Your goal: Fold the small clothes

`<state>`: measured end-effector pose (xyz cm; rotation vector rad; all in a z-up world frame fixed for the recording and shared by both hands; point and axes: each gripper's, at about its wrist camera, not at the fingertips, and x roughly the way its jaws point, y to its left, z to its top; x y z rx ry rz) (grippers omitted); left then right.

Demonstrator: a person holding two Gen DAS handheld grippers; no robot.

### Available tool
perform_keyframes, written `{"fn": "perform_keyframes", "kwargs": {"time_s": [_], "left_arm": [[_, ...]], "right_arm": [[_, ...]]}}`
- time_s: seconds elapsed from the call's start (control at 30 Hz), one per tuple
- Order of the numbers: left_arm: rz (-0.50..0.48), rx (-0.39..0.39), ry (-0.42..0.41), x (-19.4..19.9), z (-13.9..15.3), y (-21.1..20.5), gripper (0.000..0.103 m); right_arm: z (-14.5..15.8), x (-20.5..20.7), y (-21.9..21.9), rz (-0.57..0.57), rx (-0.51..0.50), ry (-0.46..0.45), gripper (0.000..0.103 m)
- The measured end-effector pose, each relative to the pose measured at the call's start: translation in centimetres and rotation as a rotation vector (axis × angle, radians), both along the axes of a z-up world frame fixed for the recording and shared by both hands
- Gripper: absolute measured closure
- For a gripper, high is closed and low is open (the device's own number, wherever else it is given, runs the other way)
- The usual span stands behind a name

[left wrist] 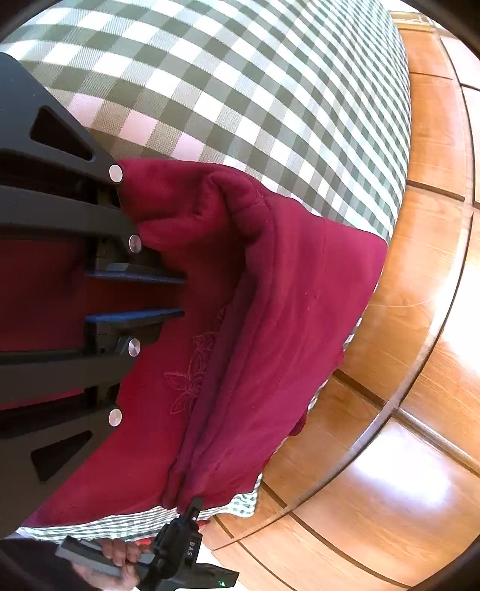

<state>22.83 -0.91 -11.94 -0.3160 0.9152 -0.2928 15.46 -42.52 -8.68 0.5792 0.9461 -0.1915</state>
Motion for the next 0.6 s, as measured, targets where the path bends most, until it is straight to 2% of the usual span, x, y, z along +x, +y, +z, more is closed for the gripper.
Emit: {"fn": "perform_keyframes", "kwargs": {"time_s": [0.1,0.27,0.3,0.33,0.37,0.4,0.5,0.6], "left_arm": [[-0.057,0.018,0.007,-0.5,1.6,-0.6,0.091],[-0.072,0.016,-0.121,-1.2,5.9,-1.1,0.091],[-0.063,0.009,-0.135,-0.8,6.4,-1.1,0.091],[-0.051,0.015,-0.145,-0.3,6.9,-1.0,0.091],[-0.039,0.022,-0.146,0.2,7.0,-1.0,0.091],[-0.032,0.027,-0.145,0.7,7.0,-1.0,0.091],[0.0,0.068,-0.125,2.2,6.3,-1.0,0.091],[0.028,0.098,-0.09,3.4,5.4,-0.9,0.091]], "right_arm": [[0.1,0.2,0.3,0.002,0.013,-0.017,0.095],[1.0,-0.4,-0.9,0.012,0.008,-0.008,0.091],[1.5,-0.9,-1.1,-0.003,0.003,-0.006,0.087],[1.9,-1.4,-1.3,-0.016,-0.014,-0.007,0.069],[2.4,-1.9,-1.4,-0.033,-0.043,-0.013,0.058],[3.2,-2.5,-1.3,-0.048,-0.077,-0.032,0.053],[5.0,-3.1,-0.3,-0.031,-0.096,-0.088,0.053],[5.5,-2.1,2.4,0.045,-0.138,-0.102,0.052]]}}
